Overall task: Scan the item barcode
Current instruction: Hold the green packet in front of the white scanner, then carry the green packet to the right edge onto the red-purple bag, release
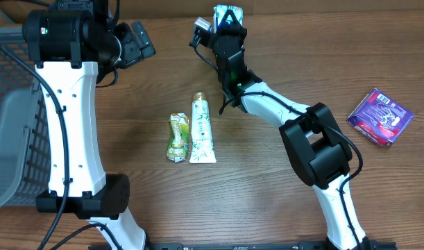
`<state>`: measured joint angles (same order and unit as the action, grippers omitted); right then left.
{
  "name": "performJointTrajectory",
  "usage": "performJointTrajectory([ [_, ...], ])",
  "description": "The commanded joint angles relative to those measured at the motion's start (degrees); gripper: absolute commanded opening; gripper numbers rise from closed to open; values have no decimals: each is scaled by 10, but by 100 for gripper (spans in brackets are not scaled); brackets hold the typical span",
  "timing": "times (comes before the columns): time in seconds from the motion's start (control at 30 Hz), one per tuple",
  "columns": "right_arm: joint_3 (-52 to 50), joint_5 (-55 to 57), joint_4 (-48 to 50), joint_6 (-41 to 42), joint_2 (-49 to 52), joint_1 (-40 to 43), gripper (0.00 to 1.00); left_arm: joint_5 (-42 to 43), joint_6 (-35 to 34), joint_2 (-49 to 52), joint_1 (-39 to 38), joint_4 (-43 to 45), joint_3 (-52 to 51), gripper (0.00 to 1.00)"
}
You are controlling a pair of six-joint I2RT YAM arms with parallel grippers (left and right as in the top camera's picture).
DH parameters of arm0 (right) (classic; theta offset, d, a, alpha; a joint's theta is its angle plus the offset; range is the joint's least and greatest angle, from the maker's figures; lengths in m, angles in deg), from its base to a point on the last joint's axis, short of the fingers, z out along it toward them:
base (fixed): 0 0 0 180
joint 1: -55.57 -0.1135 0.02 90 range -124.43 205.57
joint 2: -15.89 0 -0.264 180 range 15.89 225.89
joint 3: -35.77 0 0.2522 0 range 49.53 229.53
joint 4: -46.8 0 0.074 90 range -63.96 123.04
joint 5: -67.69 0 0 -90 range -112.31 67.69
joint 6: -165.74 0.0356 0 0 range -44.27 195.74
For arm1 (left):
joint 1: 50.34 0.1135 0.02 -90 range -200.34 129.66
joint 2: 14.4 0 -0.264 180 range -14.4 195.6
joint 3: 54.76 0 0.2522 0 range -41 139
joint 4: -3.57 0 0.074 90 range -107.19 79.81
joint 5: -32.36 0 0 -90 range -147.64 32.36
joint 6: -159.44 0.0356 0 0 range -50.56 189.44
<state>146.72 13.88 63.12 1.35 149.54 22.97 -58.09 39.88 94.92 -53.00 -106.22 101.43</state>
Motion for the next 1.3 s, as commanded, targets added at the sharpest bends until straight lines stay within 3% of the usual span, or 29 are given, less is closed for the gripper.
performJointTrajectory([
  [0.0, 15, -5, 9, -9, 0, 5, 4, 2, 7, 1, -5, 1, -2, 99],
  [0.37, 15, 4, -4, 5, -18, 4, 4, 2, 7, 1, -5, 1, -2, 100],
  [0.63, 15, 11, -217, 158, -151, -3, 4, 2, 7, 1, -5, 1, -2, 100],
  [0.73, 15, 18, -332, 291, -222, -14, 4, 2, 7, 1, -5, 1, -2, 100],
  [0.83, 15, -2, -461, 509, -284, -22, 4, 2, 7, 1, -5, 1, -2, 100],
  [0.97, 15, -162, -648, 783, -343, -14, 4, 2, 7, 1, -5, 1, -3, 100],
  [1.1, 15, -347, -793, 940, -354, 29, 4, 2, 7, 1, -5, 1, -2, 100],
  [1.27, -1, -345, -931, 1067, -345, 109, 4, 2, 7, 1, -5, 1, -3, 99],
])
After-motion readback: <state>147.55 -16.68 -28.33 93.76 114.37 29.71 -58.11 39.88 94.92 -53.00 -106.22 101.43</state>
